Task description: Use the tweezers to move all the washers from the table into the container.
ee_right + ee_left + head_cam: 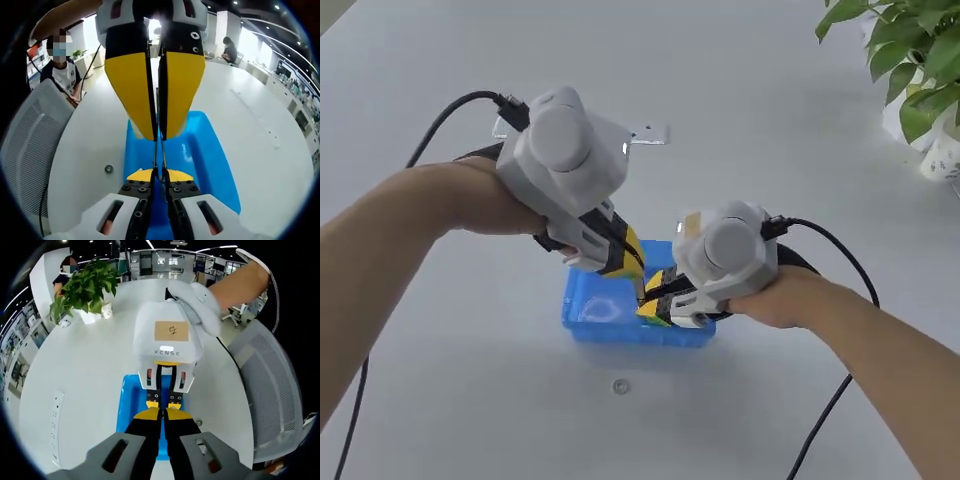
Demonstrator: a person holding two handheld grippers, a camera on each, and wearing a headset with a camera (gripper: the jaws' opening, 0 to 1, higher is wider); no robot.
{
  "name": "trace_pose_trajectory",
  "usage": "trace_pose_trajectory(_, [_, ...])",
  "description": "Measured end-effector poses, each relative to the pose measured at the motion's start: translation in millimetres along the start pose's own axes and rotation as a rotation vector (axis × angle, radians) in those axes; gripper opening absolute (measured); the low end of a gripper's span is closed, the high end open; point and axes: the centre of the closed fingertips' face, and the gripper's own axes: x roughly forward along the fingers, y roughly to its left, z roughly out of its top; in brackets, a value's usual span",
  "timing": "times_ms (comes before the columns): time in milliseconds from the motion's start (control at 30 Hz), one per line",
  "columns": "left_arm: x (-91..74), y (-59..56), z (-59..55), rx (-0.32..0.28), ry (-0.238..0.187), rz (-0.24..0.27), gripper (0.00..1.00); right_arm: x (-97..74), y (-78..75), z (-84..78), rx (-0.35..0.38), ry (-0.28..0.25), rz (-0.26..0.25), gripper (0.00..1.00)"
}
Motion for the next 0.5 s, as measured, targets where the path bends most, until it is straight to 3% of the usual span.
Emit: trace_pose_trajectory(500, [4.8, 0.6, -4.8, -0.011, 0.013, -0.011, 0.06, 4.8, 0.1, -5.7, 0.009, 0.021, 0.015, 0.11])
